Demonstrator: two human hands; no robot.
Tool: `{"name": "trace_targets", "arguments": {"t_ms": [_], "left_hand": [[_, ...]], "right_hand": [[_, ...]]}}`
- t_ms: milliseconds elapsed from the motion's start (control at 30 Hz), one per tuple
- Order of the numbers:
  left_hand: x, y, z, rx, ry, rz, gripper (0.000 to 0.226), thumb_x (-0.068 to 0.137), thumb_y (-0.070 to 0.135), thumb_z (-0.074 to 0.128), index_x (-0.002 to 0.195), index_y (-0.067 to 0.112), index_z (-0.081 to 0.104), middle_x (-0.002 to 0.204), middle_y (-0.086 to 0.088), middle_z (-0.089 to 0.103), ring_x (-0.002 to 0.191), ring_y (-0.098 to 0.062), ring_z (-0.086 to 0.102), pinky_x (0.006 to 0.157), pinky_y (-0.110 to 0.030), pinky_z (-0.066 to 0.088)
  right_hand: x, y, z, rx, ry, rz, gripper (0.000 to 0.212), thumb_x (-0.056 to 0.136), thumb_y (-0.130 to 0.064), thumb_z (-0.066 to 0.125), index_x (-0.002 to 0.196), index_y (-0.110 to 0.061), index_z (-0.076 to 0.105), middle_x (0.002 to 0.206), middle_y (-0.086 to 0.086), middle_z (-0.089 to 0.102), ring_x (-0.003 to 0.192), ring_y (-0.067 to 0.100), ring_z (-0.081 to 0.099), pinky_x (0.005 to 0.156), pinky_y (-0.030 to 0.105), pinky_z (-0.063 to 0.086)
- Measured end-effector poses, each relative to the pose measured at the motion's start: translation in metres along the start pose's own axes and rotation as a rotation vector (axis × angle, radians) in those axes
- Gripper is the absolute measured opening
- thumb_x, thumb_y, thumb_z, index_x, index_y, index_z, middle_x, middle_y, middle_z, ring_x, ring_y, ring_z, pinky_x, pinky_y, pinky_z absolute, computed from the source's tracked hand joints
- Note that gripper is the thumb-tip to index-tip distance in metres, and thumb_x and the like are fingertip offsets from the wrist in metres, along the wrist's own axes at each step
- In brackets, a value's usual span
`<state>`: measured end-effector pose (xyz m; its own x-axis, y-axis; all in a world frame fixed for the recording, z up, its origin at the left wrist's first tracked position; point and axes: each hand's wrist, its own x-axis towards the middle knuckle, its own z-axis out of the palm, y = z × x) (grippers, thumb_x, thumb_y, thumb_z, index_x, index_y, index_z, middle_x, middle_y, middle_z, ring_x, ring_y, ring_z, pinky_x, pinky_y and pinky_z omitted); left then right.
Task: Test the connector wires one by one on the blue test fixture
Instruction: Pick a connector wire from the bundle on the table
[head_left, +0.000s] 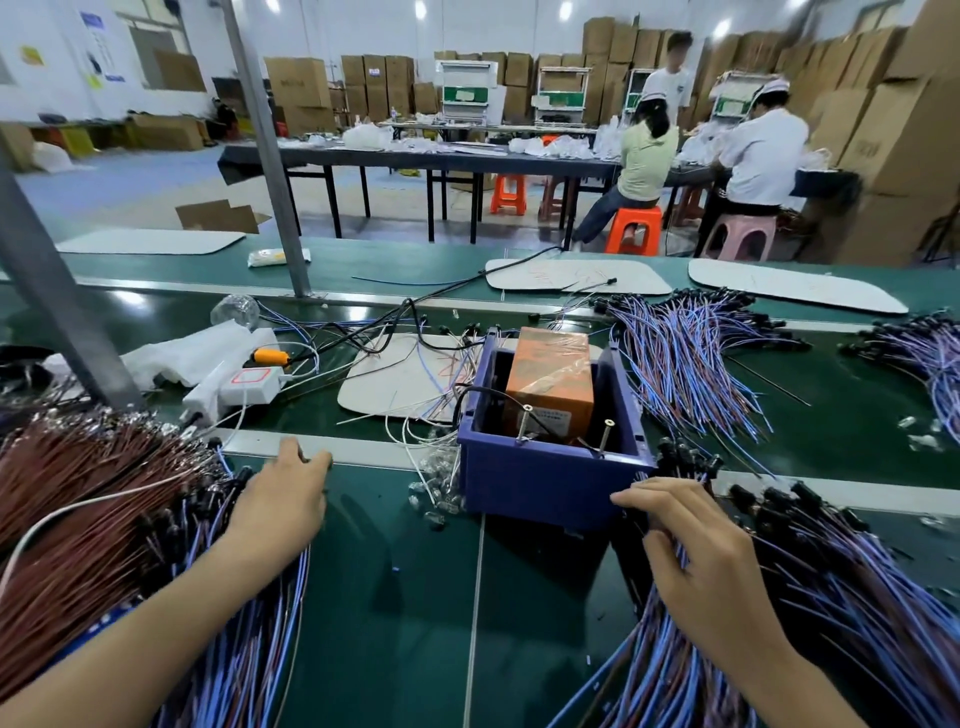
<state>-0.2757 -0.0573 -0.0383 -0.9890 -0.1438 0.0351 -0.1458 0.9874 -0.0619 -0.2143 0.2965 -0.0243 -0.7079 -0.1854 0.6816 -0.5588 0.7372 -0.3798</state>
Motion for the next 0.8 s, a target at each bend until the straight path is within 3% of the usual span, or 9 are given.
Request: {"name": "trace_targets", "arguments": {"t_ms": [167, 400, 567, 667, 800], "left_hand": [[0.026, 0.005, -0.015, 0.072, -0.101, -0.116, 0.029, 0.092, 0.009, 0.043, 0.121, 0.014, 0.048, 0.116, -0.011, 0.048, 0.107, -0.03, 0.056, 0.075, -0.036, 0.044], [0.047, -0.002, -0.009, 0.049, -0.163, -0.126, 0.035, 0.089, 0.003, 0.041, 0.12, 0.014, 0.052, 0.122, -0.014, 0.048, 0.111, -0.032, 0.055, 0.089, -0.038, 0.047], [0.055, -0.014, -0.013, -0.207, -0.135, -0.127, 0.041, 0.082, 0.005, 0.062, 0.122, 0.014, 0.058, 0.123, -0.014, 0.057, 0.113, -0.03, 0.054, 0.09, -0.031, 0.044], [0.055, -0.017, -0.032, -0.351, -0.095, -0.11, 0.046, 0.075, 0.008, 0.076, 0.119, 0.01, 0.063, 0.118, -0.013, 0.063, 0.104, -0.026, 0.059, 0.089, -0.029, 0.046], [0.04, -0.003, -0.082, -0.604, 0.084, -0.006, 0.041, 0.076, 0.011, 0.078, 0.115, 0.011, 0.066, 0.112, -0.014, 0.067, 0.085, -0.016, 0.057, 0.078, -0.021, 0.043]], "right_hand": [[0.008, -0.013, 0.002, 0.093, 0.004, 0.019, 0.033, 0.077, 0.007, 0.049, 0.096, -0.009, 0.07, 0.09, -0.006, 0.065, 0.09, 0.001, 0.056, 0.084, 0.008, 0.042], [0.007, -0.036, -0.002, 0.378, -0.067, 0.191, 0.038, 0.086, 0.012, 0.05, 0.09, -0.02, 0.071, 0.081, -0.013, 0.07, 0.083, -0.001, 0.066, 0.072, 0.006, 0.045], [0.007, -0.067, 0.011, 0.86, -0.326, 0.553, 0.037, 0.089, 0.016, 0.045, 0.084, -0.008, 0.072, 0.075, 0.008, 0.072, 0.072, 0.018, 0.068, 0.072, 0.025, 0.054], [0.009, -0.091, 0.022, 1.018, -0.544, 0.624, 0.034, 0.091, 0.011, 0.046, 0.082, -0.008, 0.072, 0.068, 0.005, 0.071, 0.067, 0.016, 0.066, 0.071, 0.026, 0.056], [0.018, -0.12, 0.038, 1.231, -0.696, 0.678, 0.019, 0.094, -0.016, 0.057, 0.086, -0.01, 0.073, 0.074, 0.007, 0.071, 0.069, 0.017, 0.068, 0.076, 0.029, 0.056]]}}
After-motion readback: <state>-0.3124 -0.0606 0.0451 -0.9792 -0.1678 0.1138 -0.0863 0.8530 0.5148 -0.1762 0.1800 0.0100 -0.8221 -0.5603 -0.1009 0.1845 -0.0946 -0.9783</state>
